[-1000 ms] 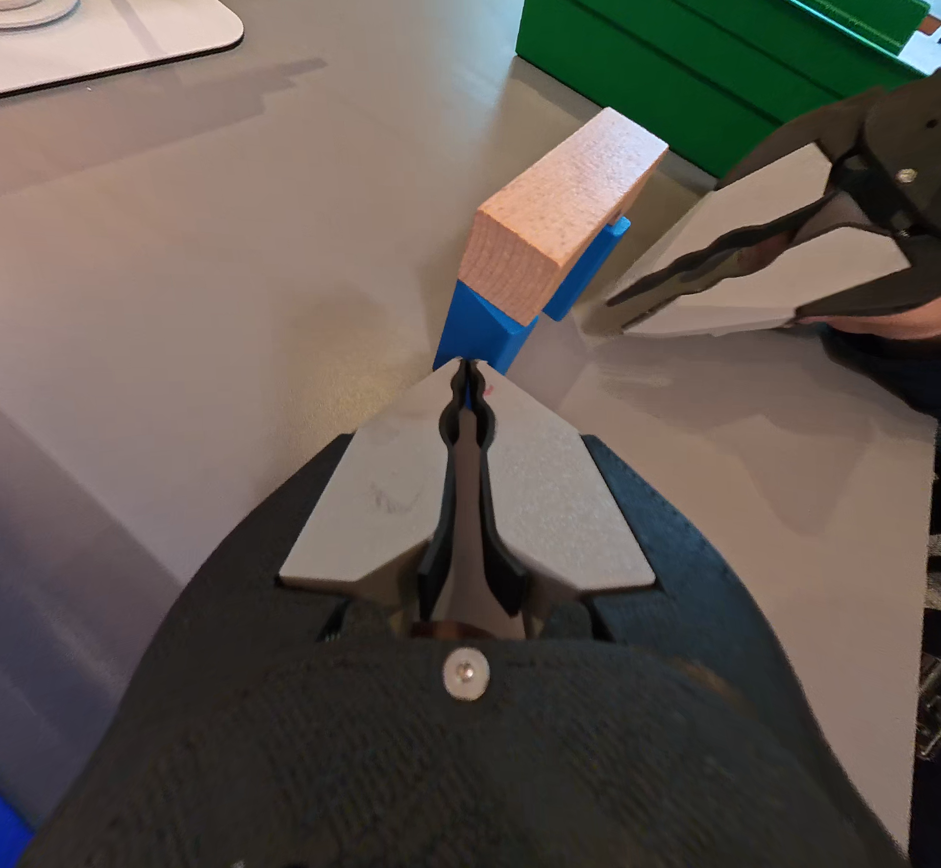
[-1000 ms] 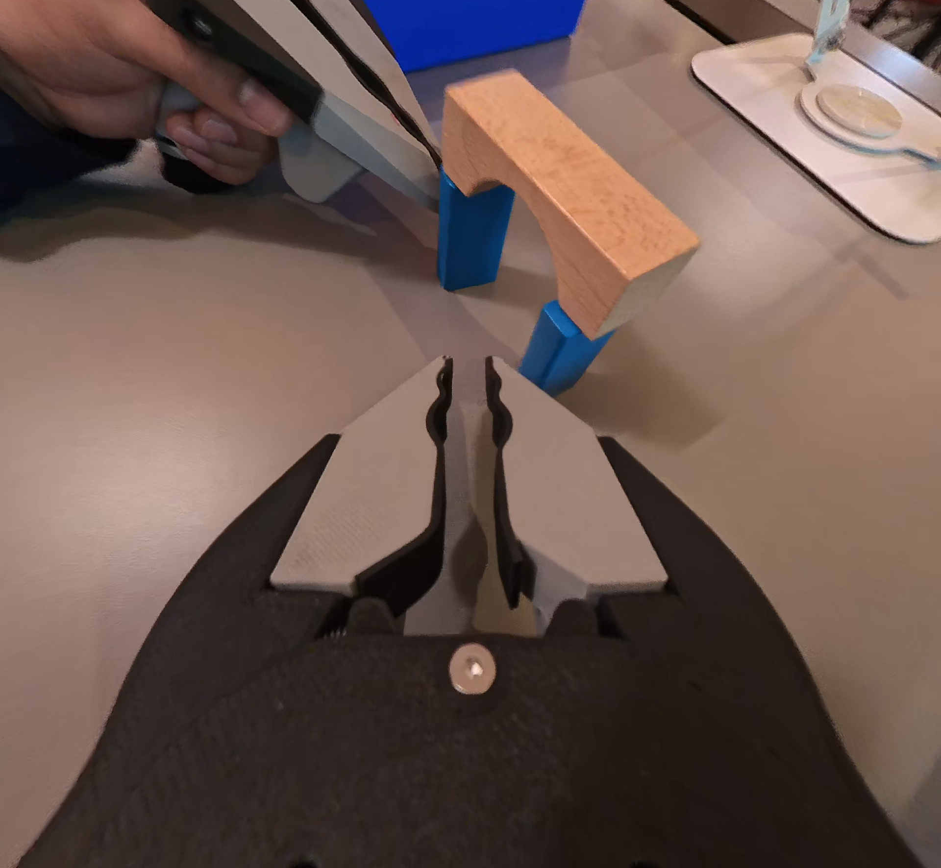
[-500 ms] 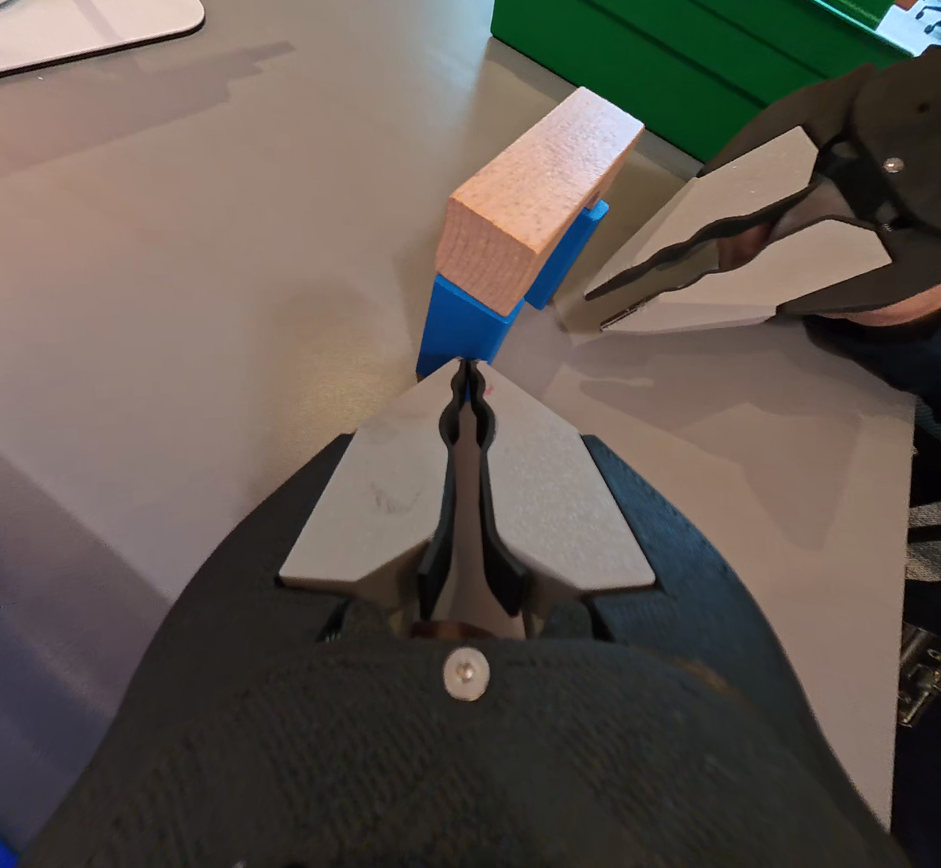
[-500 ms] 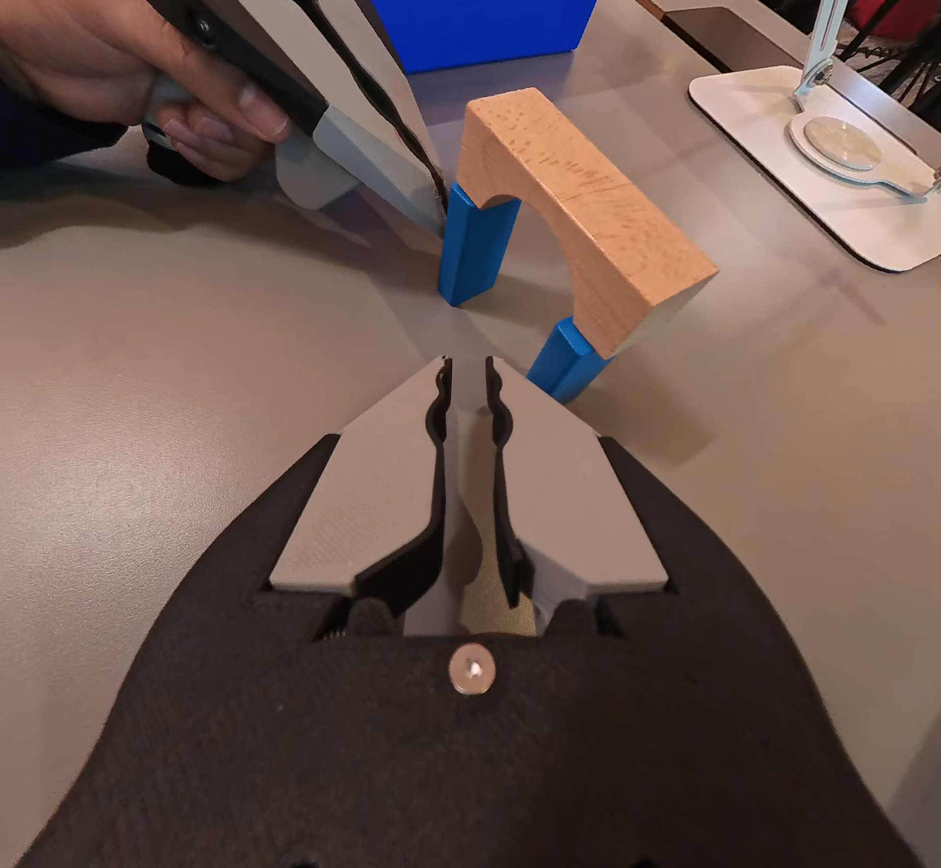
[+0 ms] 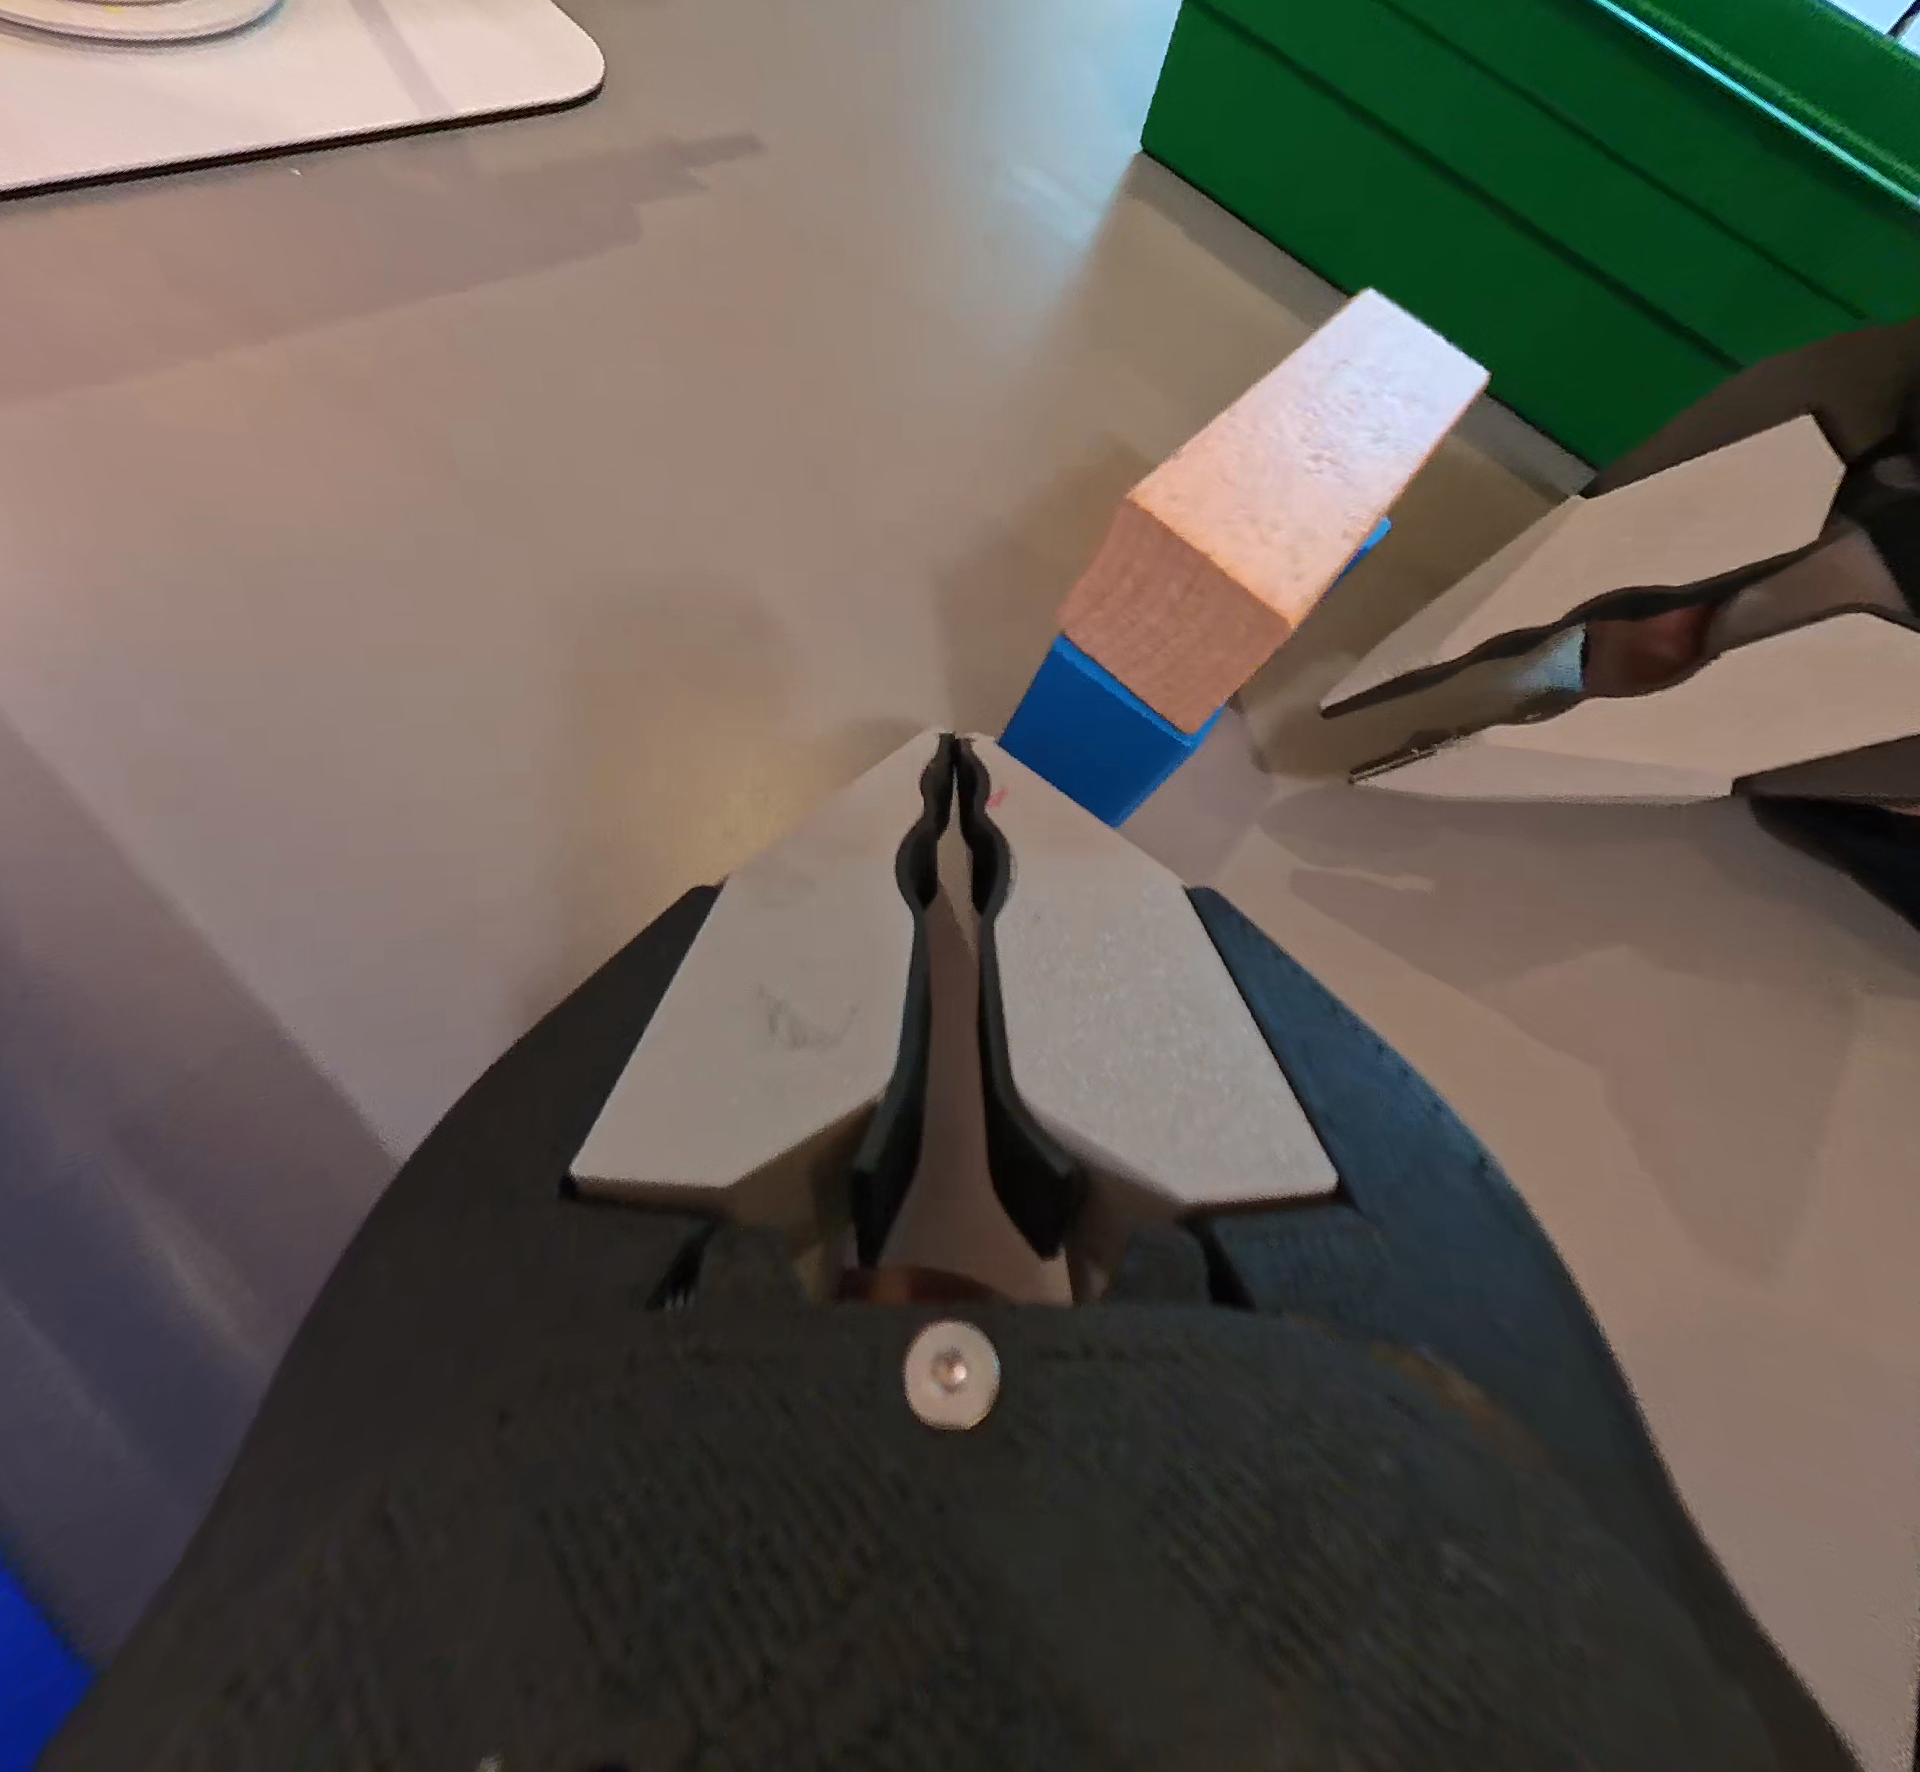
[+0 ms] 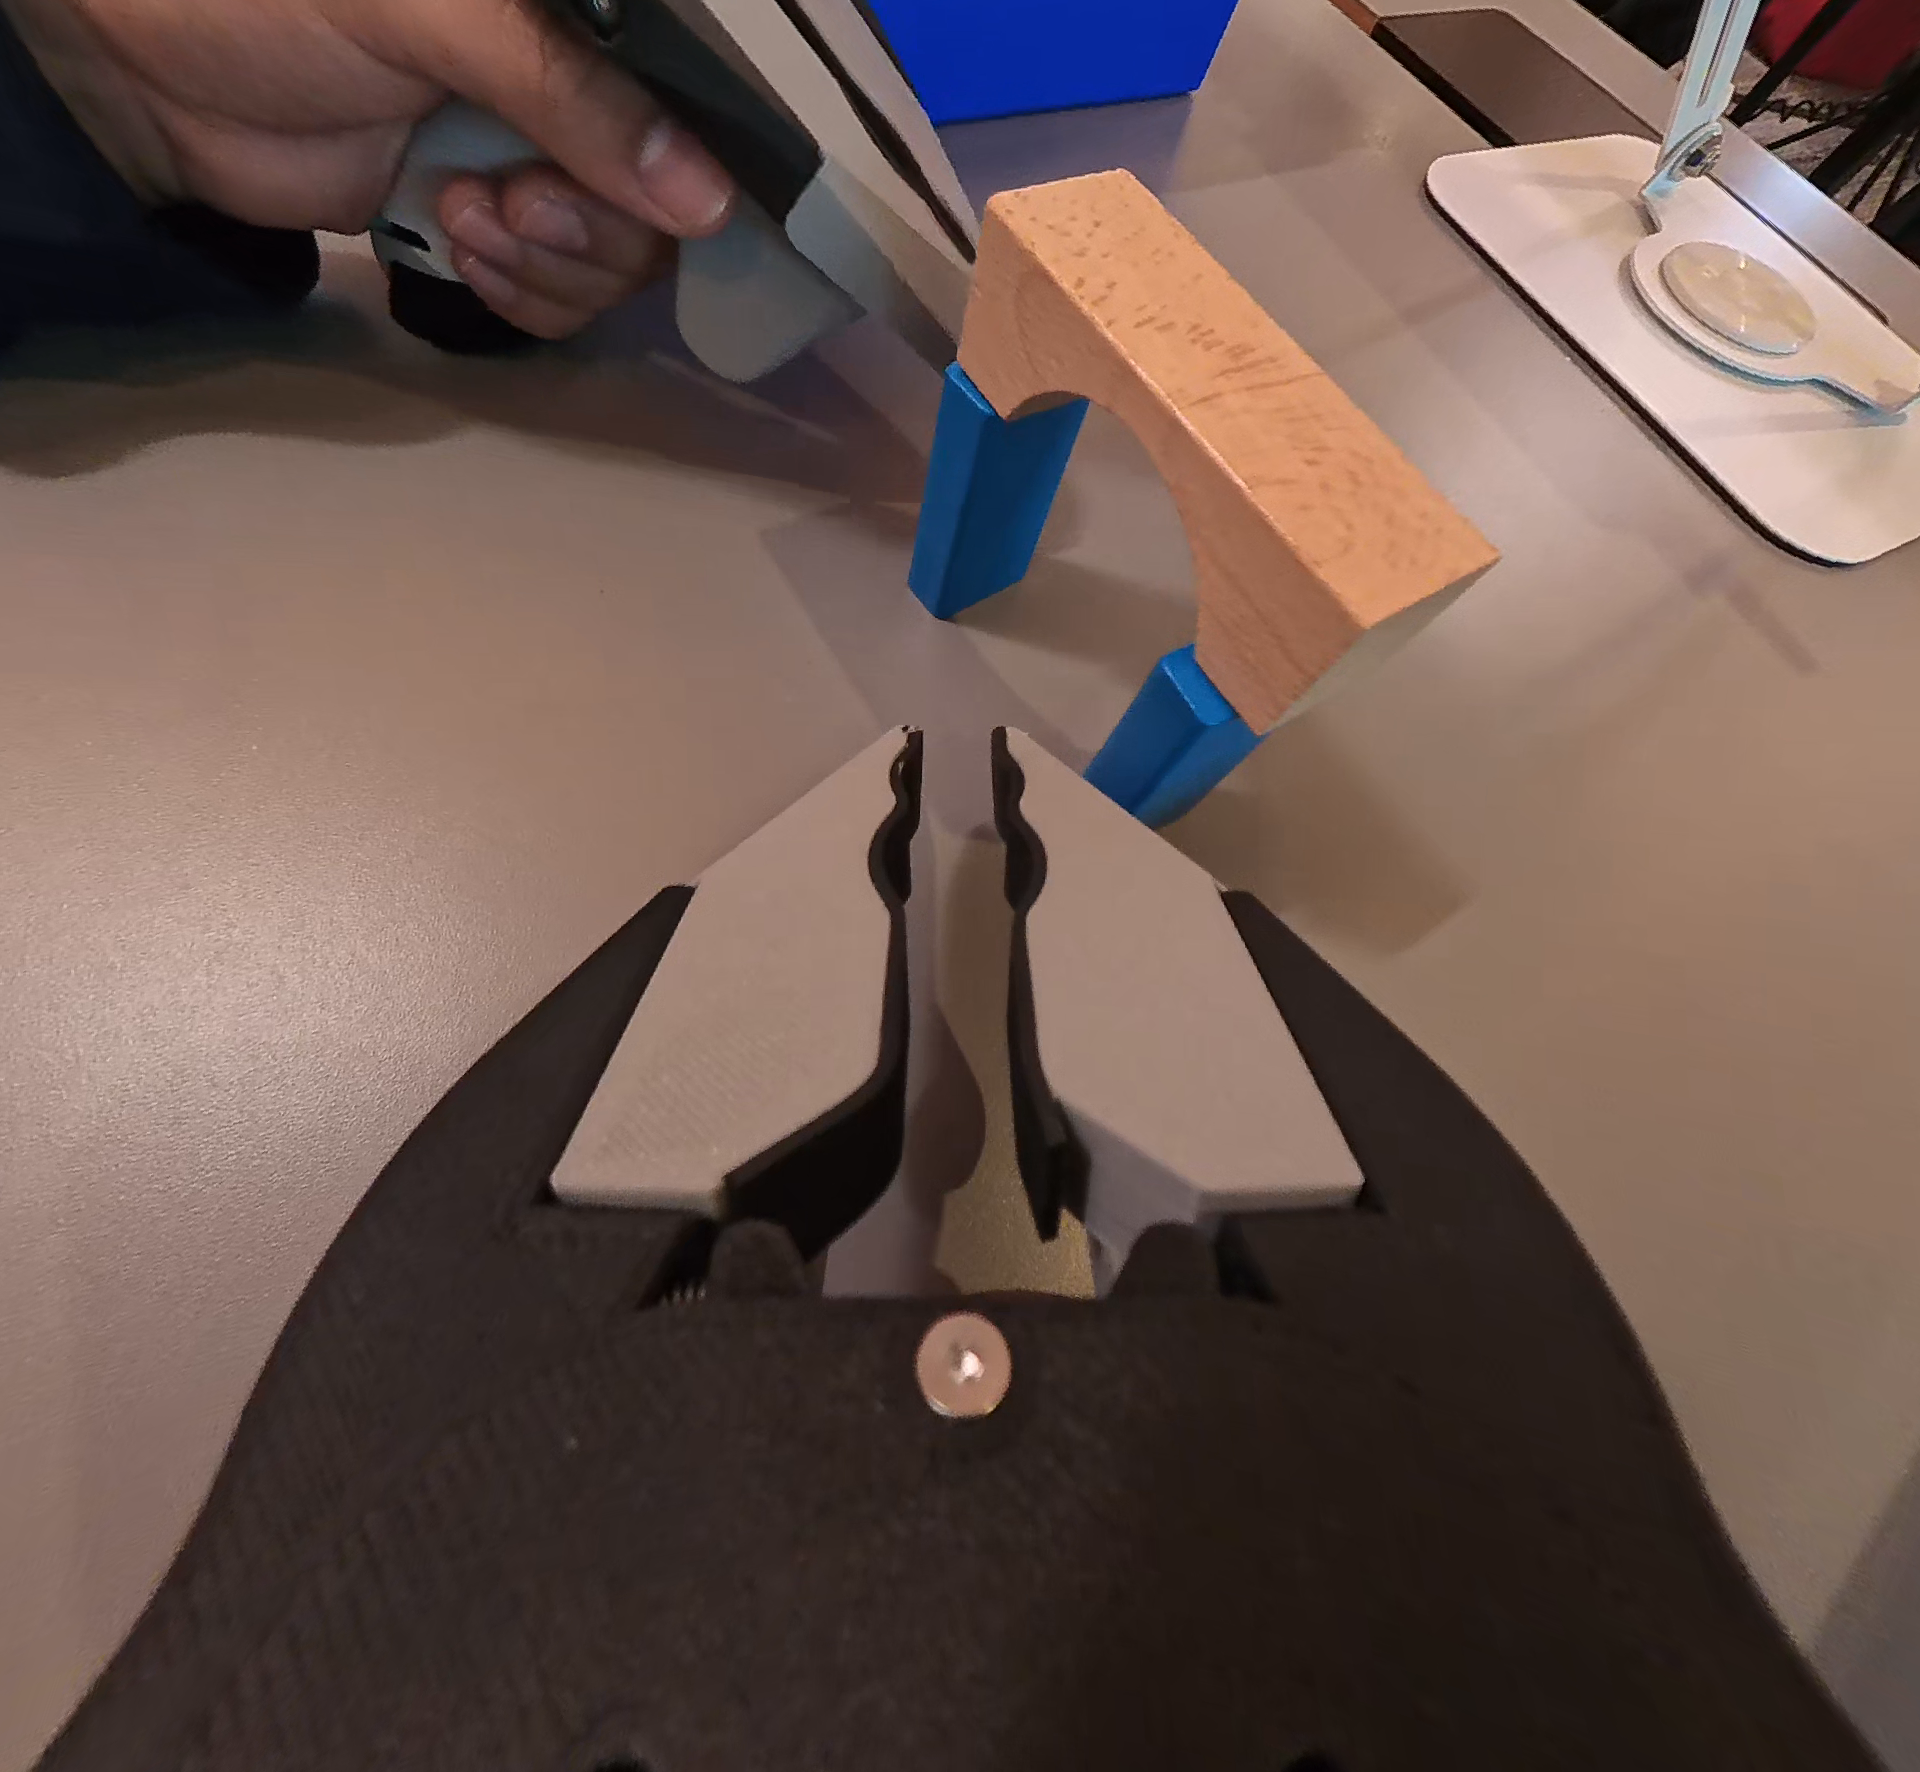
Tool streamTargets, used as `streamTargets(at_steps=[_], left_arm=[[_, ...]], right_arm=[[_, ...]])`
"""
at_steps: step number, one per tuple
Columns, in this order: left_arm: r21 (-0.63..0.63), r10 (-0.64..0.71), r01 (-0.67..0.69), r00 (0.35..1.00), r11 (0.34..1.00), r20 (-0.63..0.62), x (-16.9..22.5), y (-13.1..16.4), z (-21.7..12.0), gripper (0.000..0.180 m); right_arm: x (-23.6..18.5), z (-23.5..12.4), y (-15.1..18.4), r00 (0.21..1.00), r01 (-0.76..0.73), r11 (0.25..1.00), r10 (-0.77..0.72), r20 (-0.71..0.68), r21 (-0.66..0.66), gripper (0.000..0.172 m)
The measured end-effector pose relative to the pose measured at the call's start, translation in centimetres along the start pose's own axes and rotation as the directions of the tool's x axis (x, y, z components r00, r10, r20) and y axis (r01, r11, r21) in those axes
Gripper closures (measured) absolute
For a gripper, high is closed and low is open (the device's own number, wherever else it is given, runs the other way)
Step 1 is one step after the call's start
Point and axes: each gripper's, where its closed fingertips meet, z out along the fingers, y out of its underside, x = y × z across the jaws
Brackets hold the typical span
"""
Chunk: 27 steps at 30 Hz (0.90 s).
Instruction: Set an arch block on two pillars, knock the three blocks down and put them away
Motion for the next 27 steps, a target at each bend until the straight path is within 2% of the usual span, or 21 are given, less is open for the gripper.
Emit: streamTargets(at_steps=[21,27], left_arm=[[-0.040,0.065,-0.066,0.997,0.997,-0.031,1.6,0.7,0.4,0.180],[-0.019,-0.015,0.015,1.000,1.000,-0.016,0.1,0.2,0.3,0.180]], right_arm=[[-0.1,0.0,0.0,1.000,0.002,1.000,-0.002,0.003,-0.004,0.161],[-0.1,0.0,0.1,1.000,-0.001,1.000,0.001,0.005,-0.003,0.161]])
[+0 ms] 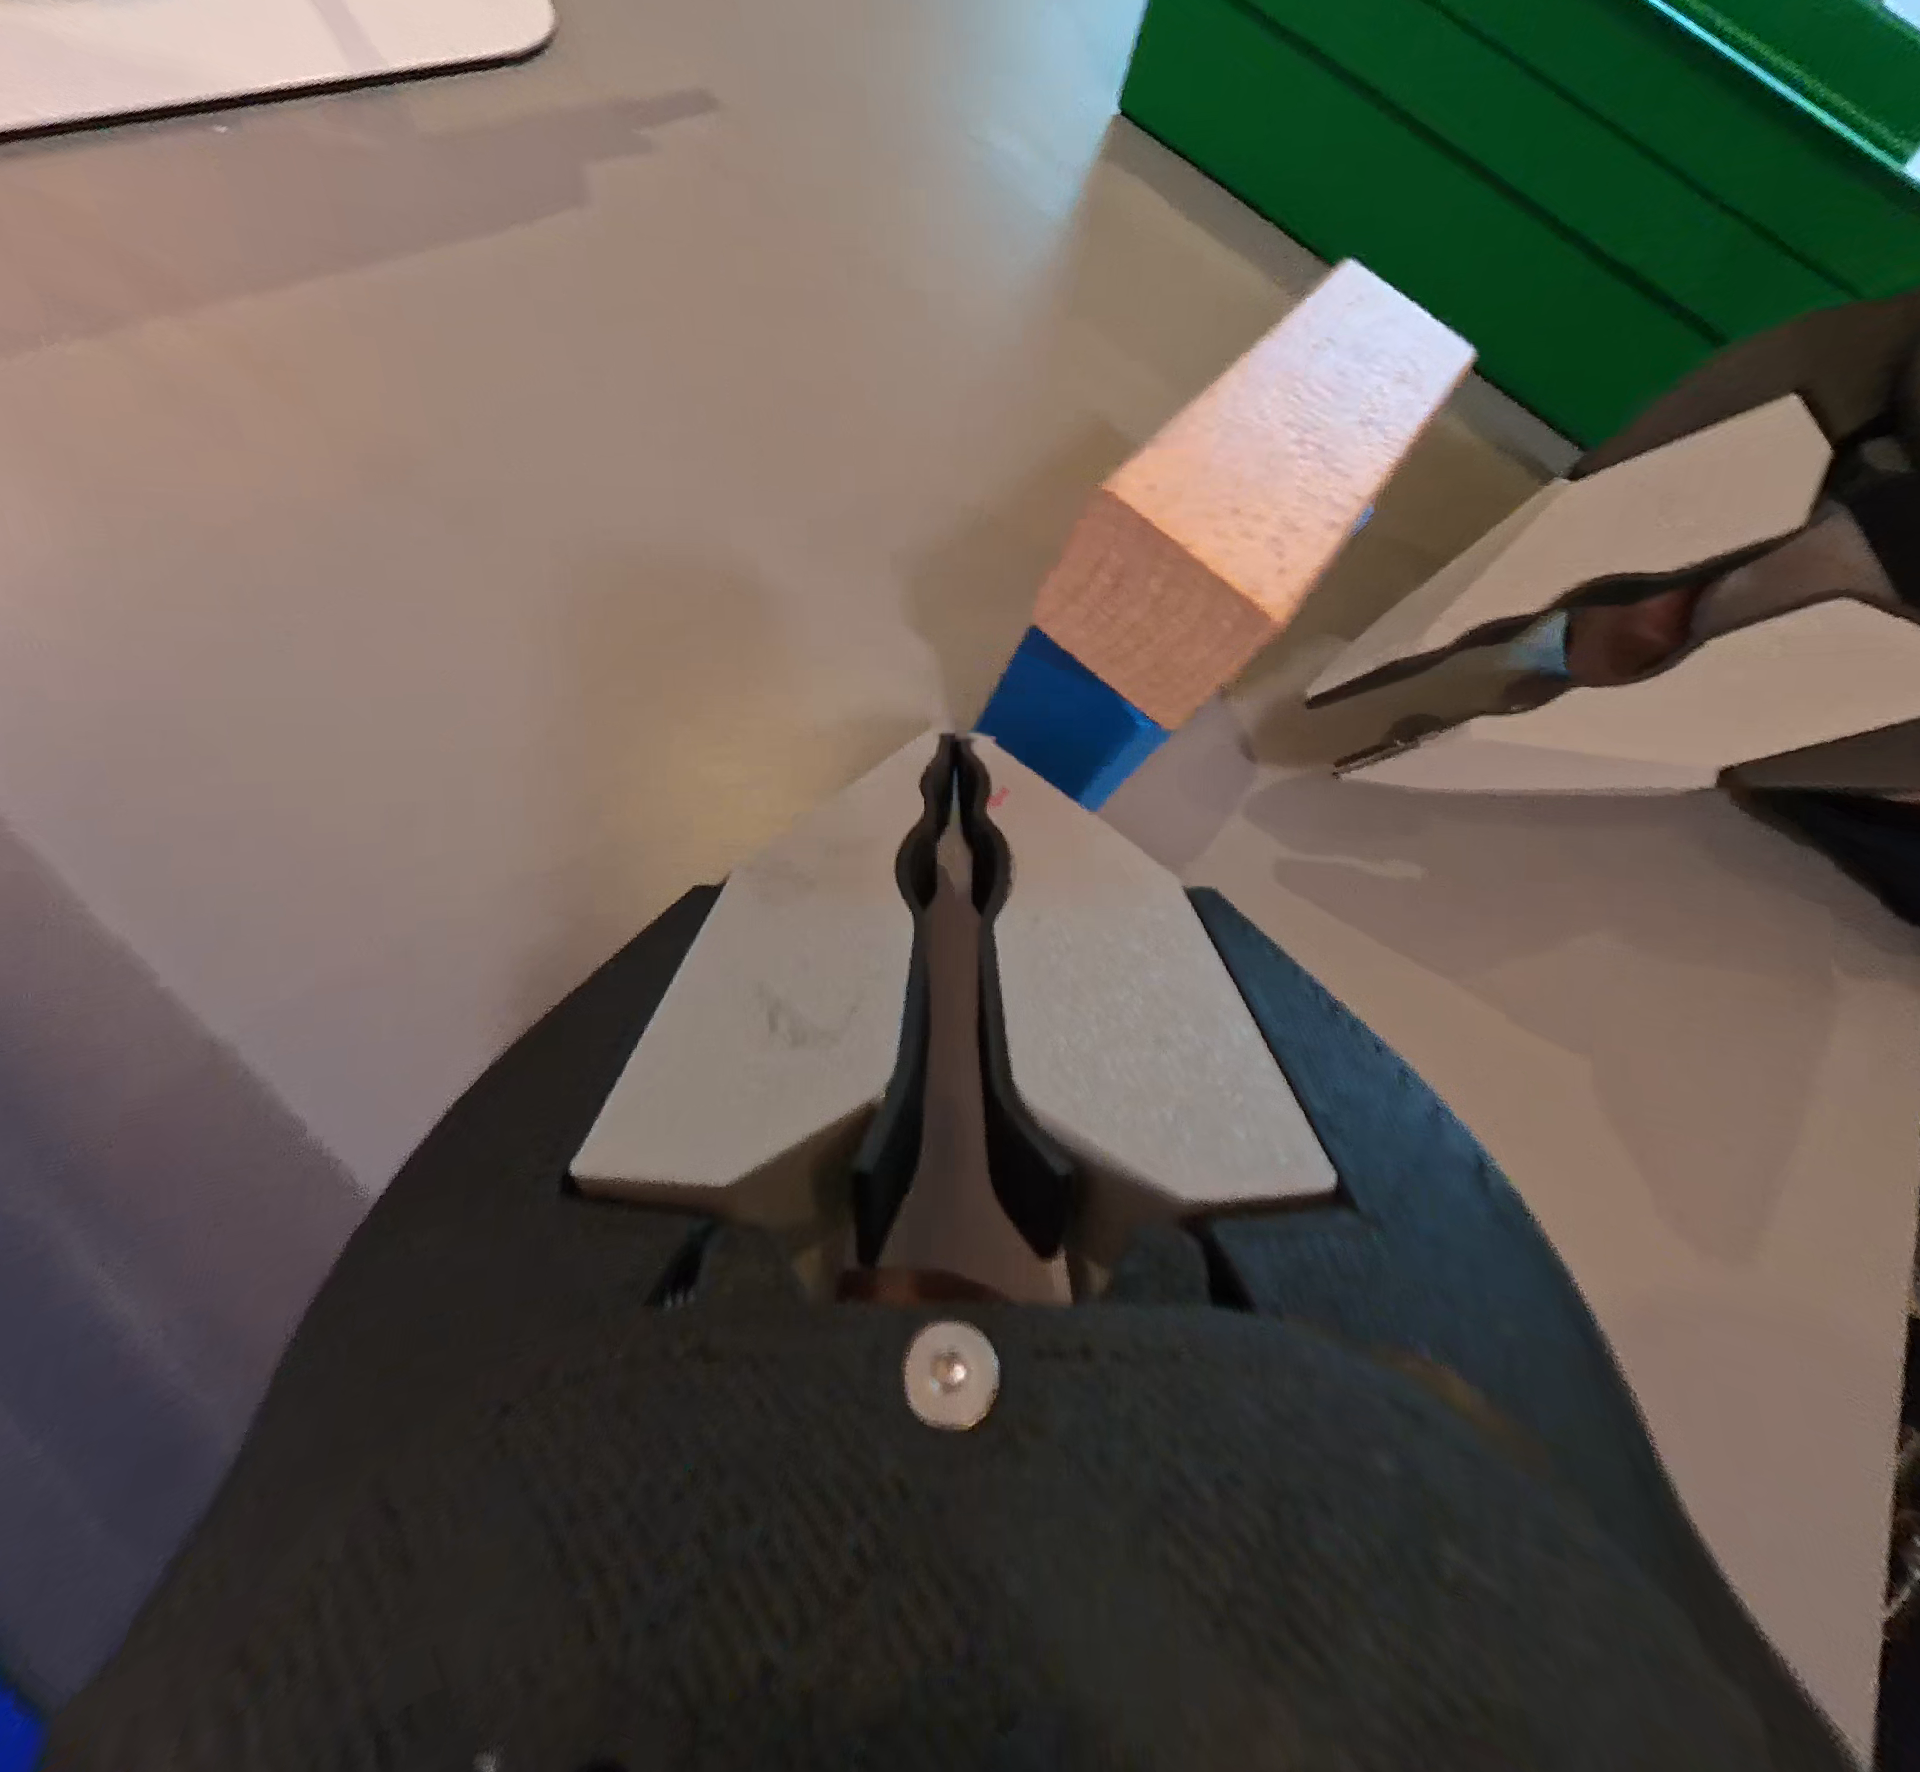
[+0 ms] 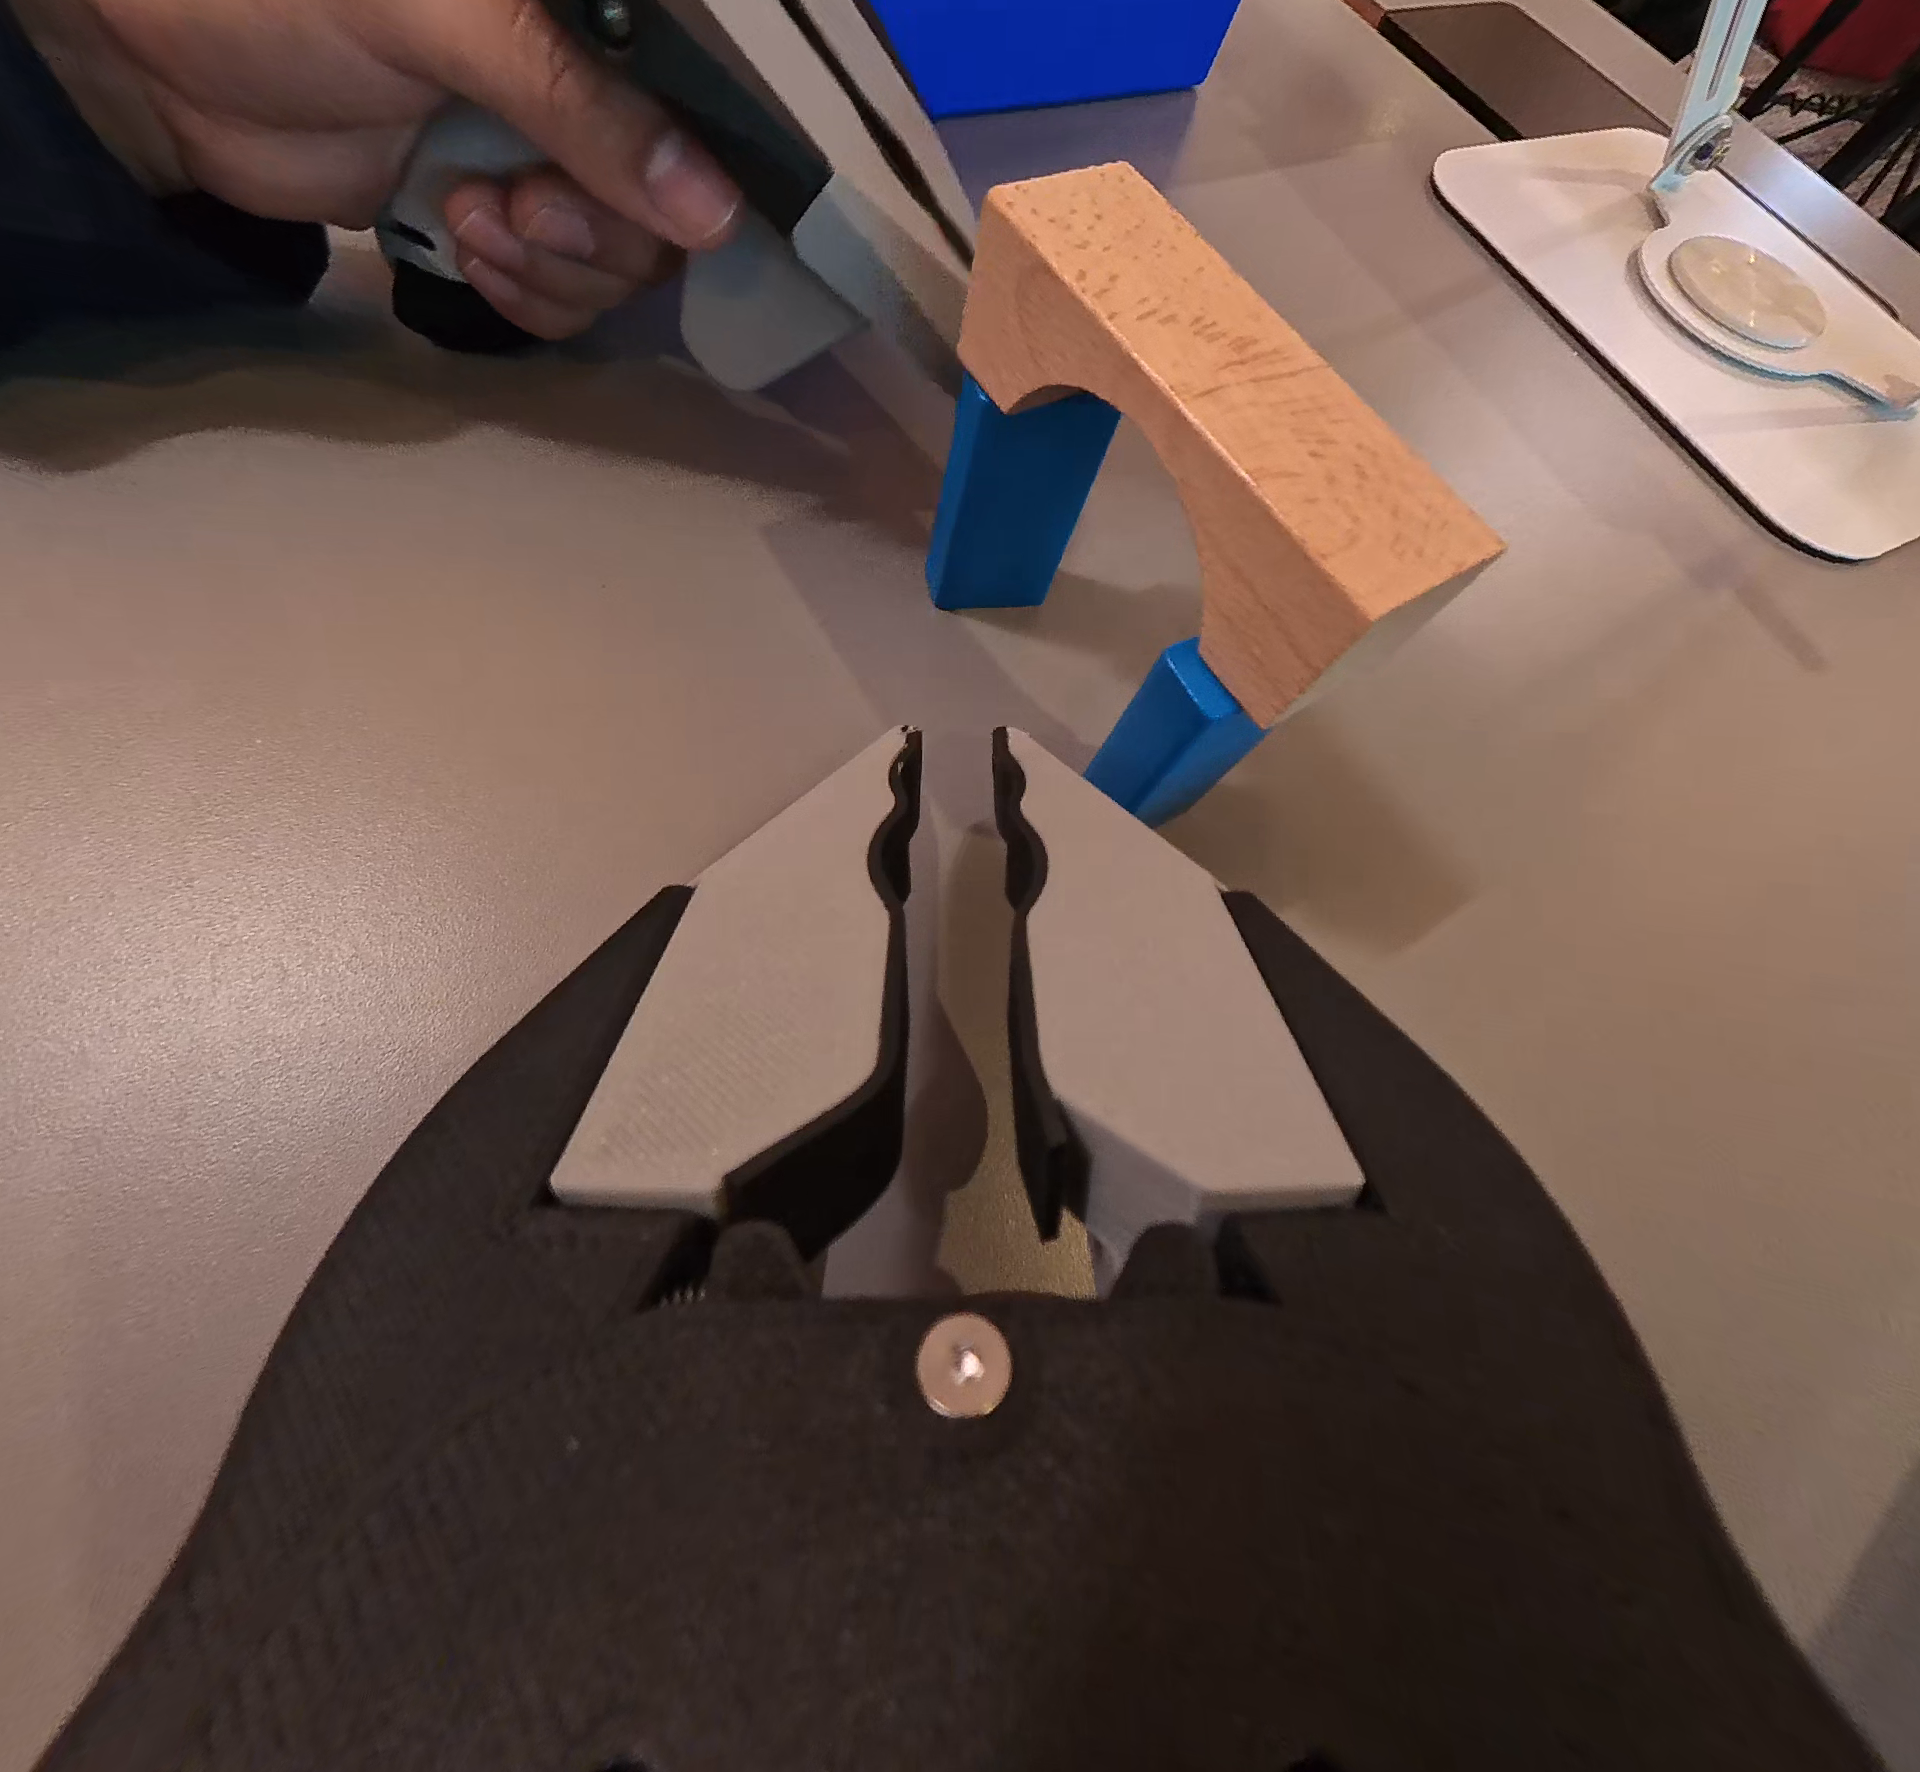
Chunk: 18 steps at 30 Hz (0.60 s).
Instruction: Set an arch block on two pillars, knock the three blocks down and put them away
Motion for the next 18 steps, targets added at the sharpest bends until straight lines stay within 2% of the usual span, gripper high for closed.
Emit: streamTargets(at_steps=[4,11,18], left_arm=[[0.013,-0.060,0.060,0.998,0.998,-0.009,-1.1,-0.5,0.2,0.180],[-0.026,0.012,-0.013,0.999,1.000,-0.044,1.0,0.3,0.4,0.180],[-0.037,0.009,-0.012,0.998,0.999,-0.069,1.9,0.9,0.0,0.180]], right_arm=[[0.0,0.0,0.0,1.000,0.009,1.000,-0.009,-0.004,0.000,0.161],[0.0,-0.1,-0.1,1.000,0.006,1.000,-0.006,-0.003,0.003,0.161],[0.2,-0.2,-0.1,1.000,-0.001,1.000,0.001,-0.005,0.010,0.161]])
